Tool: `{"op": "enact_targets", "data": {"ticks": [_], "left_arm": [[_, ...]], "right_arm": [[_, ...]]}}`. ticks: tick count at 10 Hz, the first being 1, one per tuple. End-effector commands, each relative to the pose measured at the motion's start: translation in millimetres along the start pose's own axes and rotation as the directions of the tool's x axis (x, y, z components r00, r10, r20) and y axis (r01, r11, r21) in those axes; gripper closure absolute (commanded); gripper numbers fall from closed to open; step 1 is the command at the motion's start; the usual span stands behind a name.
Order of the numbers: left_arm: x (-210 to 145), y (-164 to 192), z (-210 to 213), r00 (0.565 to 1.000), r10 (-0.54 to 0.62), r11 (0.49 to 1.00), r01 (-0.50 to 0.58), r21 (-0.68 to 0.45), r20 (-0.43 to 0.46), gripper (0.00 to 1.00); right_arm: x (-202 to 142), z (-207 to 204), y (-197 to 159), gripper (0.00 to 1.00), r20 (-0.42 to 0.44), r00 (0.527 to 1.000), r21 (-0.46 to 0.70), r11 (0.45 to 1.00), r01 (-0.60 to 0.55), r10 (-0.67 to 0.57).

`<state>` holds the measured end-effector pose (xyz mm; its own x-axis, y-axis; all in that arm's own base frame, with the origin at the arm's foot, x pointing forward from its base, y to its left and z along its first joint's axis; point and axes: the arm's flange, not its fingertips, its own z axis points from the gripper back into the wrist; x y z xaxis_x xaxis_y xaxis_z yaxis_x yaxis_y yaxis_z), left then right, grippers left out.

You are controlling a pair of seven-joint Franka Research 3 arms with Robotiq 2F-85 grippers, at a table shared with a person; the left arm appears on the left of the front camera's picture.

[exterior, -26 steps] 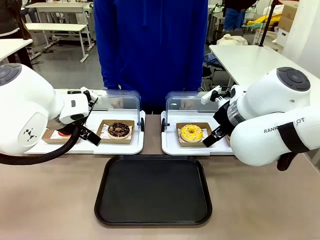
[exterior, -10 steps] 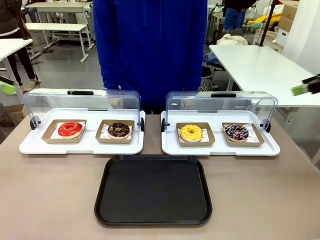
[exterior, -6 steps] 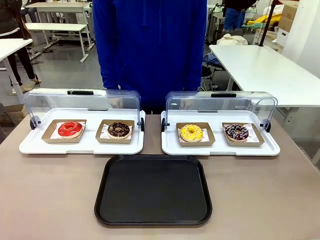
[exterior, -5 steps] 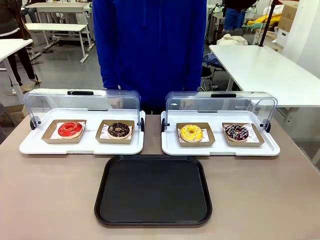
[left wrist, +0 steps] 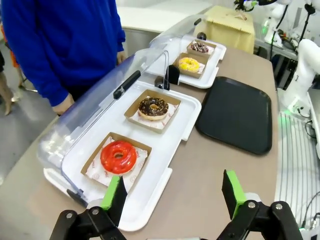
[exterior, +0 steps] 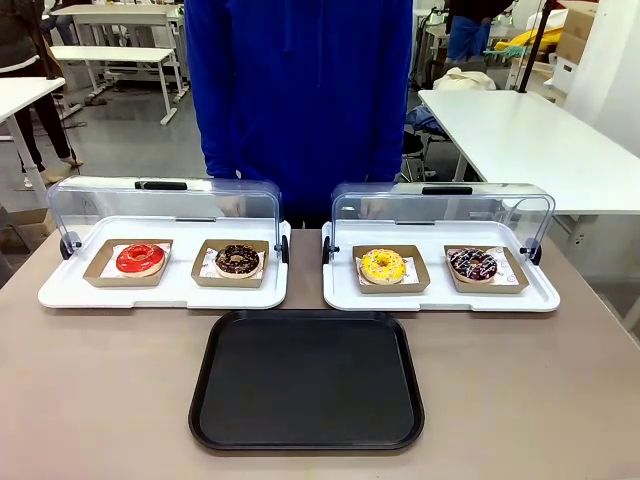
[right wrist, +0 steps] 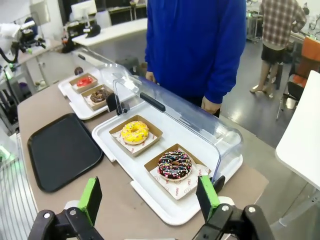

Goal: Move the third donut from the left to the tray.
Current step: Pick up the Paper togo box containing the Donut indicated by the person and place it on the Handle tray.

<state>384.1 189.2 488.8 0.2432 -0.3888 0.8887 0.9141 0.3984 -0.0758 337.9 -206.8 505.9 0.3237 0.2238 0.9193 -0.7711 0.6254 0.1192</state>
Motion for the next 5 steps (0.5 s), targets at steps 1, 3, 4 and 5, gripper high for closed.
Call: {"op": "enact_targets", "data": {"ticks": [1,3,4,5], "left_arm": [[3.5,-9.1,-2.2,1.0,-0.014,0.999,0.013,0.041,0.026,0.0],[0.0,0.0,0.0,1.0,0.0,1.0,0.0,0.0,0.0,0.0],[0.0,0.0,0.0,1.0,0.0,1.0,0.0,0.0,0.0,0.0],[0.0,0.0,0.0,1.0,0.0,1.0,0.0,0.0,0.0,0.0]], "right_arm": [[4.1,0.1,1.6,0.0,0.006,0.999,0.008,0.999,-0.041,0.041],[0.0,0.0,0.0,0.0,0.0,1.0,0.0,1.0,0.0,0.0],[0.0,0.0,0.0,0.0,0.0,1.0,0.0,1.0,0.0,0.0],[0.0,0.0,0.0,0.0,0.0,1.0,0.0,1.0,0.0,0.0]]}}
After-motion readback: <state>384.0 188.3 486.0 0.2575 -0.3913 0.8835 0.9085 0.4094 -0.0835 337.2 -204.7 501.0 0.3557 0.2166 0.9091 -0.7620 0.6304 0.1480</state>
